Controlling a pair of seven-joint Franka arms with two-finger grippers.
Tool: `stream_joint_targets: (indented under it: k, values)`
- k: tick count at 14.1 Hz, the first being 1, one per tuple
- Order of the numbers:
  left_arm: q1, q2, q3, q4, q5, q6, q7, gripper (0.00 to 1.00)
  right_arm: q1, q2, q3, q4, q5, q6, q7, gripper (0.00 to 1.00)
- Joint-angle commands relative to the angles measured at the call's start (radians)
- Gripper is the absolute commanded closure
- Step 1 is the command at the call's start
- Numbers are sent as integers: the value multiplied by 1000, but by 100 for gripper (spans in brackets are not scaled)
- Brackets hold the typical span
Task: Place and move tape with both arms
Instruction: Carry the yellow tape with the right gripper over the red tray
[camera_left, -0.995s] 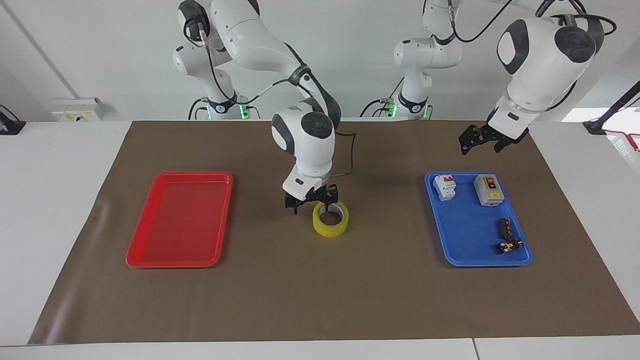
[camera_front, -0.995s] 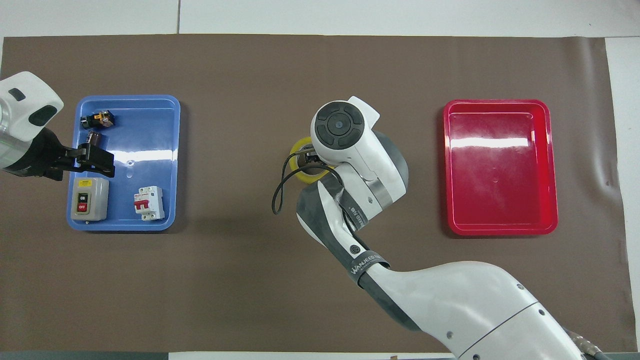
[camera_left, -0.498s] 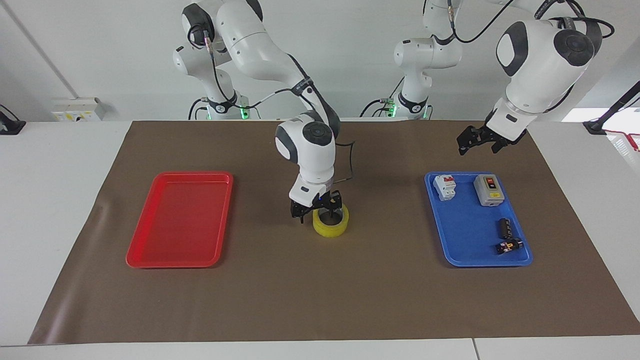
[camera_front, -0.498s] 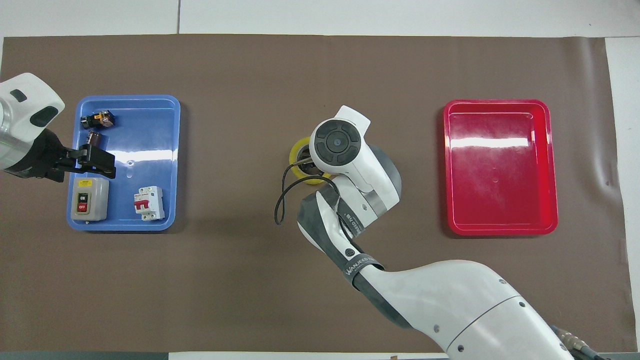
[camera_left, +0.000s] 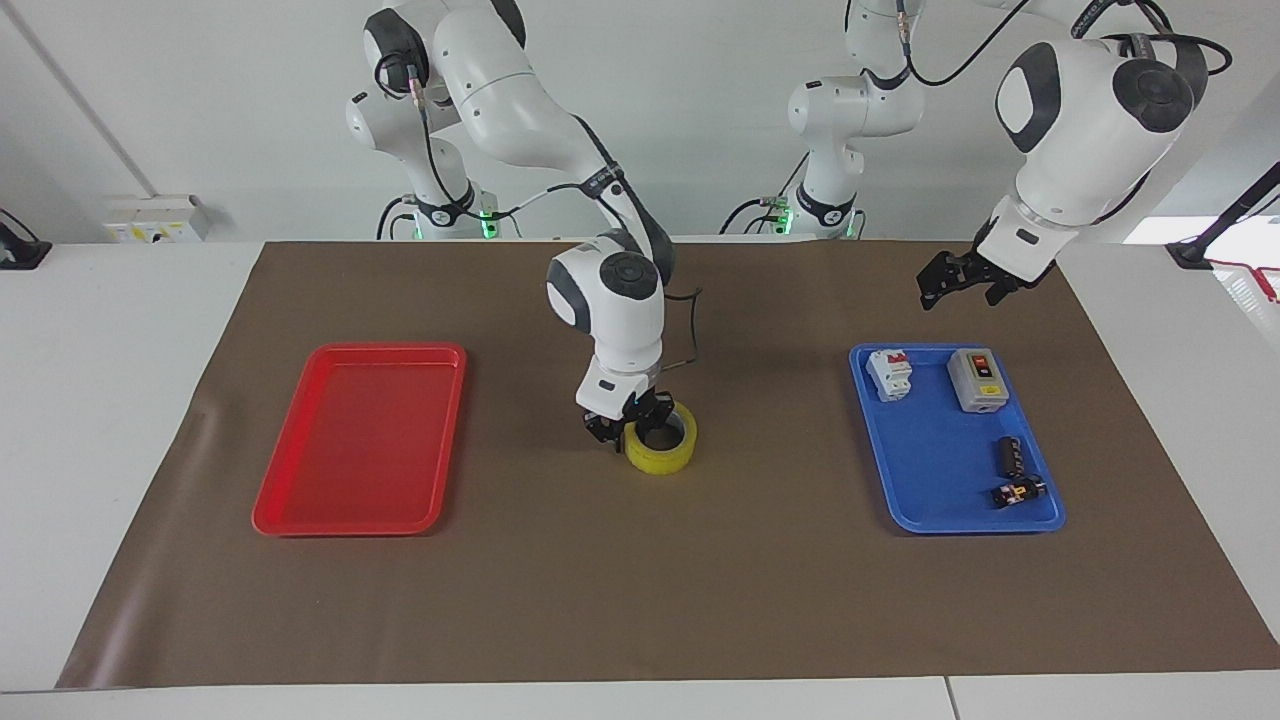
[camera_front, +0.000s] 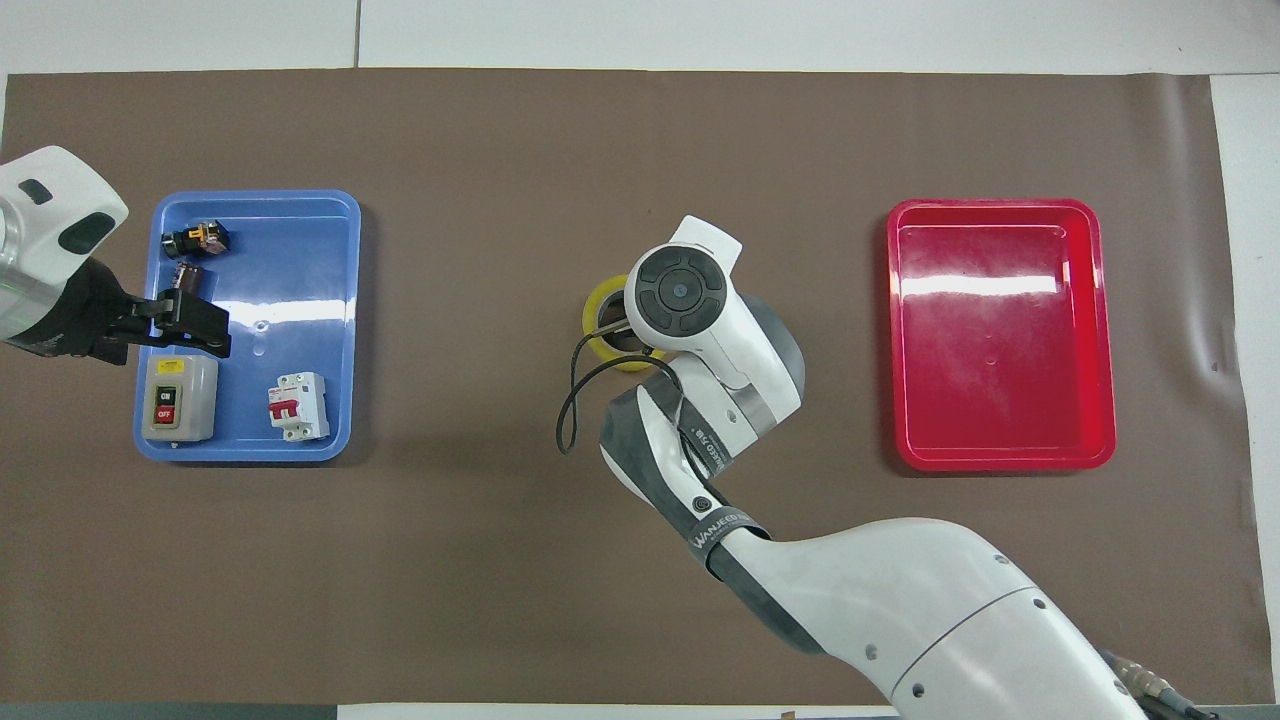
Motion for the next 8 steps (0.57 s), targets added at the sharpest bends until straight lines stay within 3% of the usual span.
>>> stream_joint_targets:
  k: [1,5,8]
  values:
    - [20,-15,-15,-10,-16,7,1,0,2,-4,0,1,6,-20,32,100]
    - [17,-15,-15,10,-16,11,12,0,-75,-3,-3,214,-13,-335,23,100]
    - [25,-25,-17,13,-10,14,7,0,-181,-145,-3,154,-10,-458,-135,100]
